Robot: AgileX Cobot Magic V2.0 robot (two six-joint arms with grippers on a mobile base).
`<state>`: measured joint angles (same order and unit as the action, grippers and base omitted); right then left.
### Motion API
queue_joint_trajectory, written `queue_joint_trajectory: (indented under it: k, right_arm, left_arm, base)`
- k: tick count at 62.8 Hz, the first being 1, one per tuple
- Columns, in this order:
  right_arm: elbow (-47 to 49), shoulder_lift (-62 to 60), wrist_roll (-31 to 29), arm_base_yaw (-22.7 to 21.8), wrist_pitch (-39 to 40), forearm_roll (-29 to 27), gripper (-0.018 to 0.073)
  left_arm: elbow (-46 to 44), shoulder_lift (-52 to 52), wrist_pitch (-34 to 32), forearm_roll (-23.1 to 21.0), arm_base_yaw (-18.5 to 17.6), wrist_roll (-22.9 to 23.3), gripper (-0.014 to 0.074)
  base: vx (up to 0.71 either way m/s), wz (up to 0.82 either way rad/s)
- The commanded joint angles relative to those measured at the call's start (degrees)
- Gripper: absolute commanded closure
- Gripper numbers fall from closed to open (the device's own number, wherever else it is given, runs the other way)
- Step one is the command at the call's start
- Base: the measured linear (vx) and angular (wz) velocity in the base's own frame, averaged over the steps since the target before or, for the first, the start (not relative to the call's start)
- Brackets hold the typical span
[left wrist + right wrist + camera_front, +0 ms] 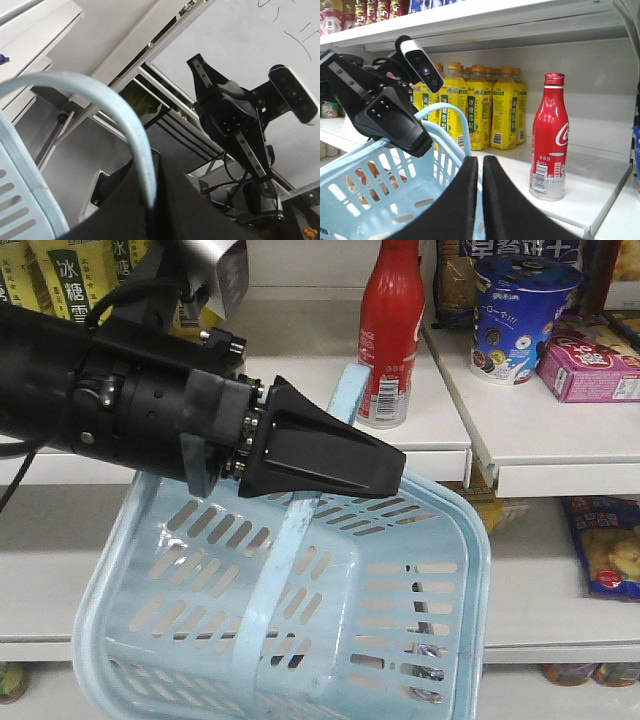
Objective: Place coke in basket with both arms
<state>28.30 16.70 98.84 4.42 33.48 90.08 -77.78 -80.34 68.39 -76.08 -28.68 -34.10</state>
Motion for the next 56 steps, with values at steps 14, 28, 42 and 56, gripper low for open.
queue_joint_trajectory:
  k: [14, 28, 42, 56]
  right_arm:
    - [5.1, 6.1, -0.1, -0.3, 1.5, -0.7, 0.0335]
    - [11.2, 15.9, 0.0, -0.3, 2.3, 1.0, -0.0060]
    - [21.0, 26.7, -0.4, -0.3, 3.4, 3.1, -0.0106]
    - [31.0, 38.7, -0.5, -0.3, 5.1, 4.4, -0.0075]
  left_arm:
    - [-1.4, 1.9, -2.8, -3.6, 0.2, -2.2, 0.0603]
    - [-1.4, 2.0, 0.8, -3.7, 0.2, -5.6, 0.0603]
    - [-1.4, 2.0, 3.0, -5.2, 0.2, -9.0, 0.0603]
    - [-1.4, 2.0, 3.1, -5.2, 0.2, -10.0, 0.0603]
  base:
    - [0.00, 0.00]
    - [0.00, 0.00]
    - [0.00, 0.00]
    - [0.00, 0.00]
